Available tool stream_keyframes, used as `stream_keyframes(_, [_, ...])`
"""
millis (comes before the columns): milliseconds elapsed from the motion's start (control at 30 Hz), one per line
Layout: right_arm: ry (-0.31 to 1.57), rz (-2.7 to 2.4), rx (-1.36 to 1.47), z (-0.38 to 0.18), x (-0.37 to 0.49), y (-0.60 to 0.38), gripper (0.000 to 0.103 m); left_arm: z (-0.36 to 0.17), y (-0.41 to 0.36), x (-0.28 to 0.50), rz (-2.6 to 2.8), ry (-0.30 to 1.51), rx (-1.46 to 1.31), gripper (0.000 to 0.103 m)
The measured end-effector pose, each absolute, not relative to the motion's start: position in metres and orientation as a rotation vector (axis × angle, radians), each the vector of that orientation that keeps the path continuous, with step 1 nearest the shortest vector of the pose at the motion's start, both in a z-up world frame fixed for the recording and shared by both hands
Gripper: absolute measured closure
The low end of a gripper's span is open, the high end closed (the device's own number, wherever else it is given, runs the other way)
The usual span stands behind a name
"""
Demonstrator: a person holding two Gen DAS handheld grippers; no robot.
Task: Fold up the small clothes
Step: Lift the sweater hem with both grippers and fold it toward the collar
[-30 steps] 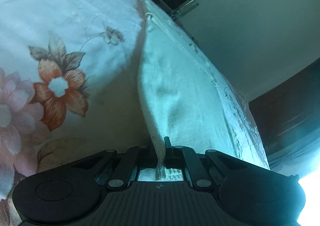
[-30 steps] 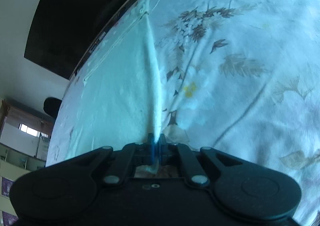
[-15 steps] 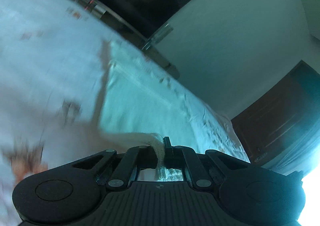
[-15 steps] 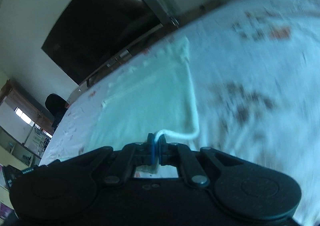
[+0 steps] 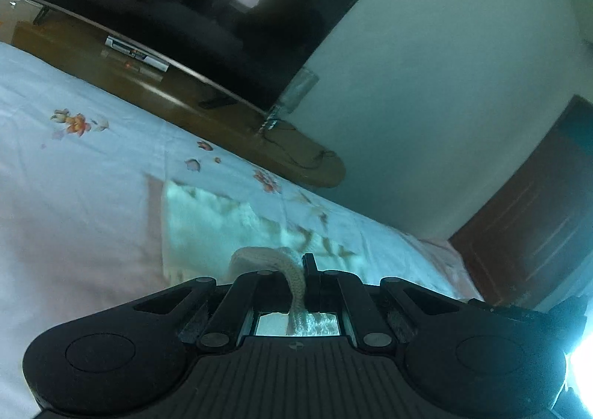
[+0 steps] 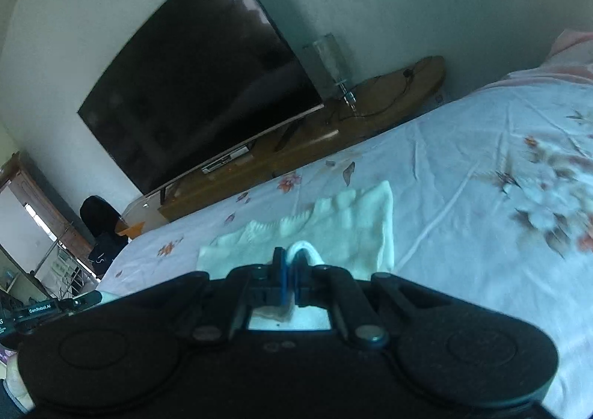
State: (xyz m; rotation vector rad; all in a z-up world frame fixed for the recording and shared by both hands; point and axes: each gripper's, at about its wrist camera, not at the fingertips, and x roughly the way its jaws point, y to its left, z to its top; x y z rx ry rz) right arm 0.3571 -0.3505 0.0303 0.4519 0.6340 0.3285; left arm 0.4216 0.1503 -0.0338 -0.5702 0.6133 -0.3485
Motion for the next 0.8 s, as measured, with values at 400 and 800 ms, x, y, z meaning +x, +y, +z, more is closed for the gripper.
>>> stream_keyframes(400, [0.823,0.320,0.600,-0.073,0.533,-0.355,0.098,-0.131,0.150,0.584,-0.282,0.793,-0.567,0.098])
stream_keyframes(800, [0.761,0.277,0.618,-0.114,0.583,-0.370,0.059,-0.159,0.139,0.614,-0.261,0.693,-0.653,0.010])
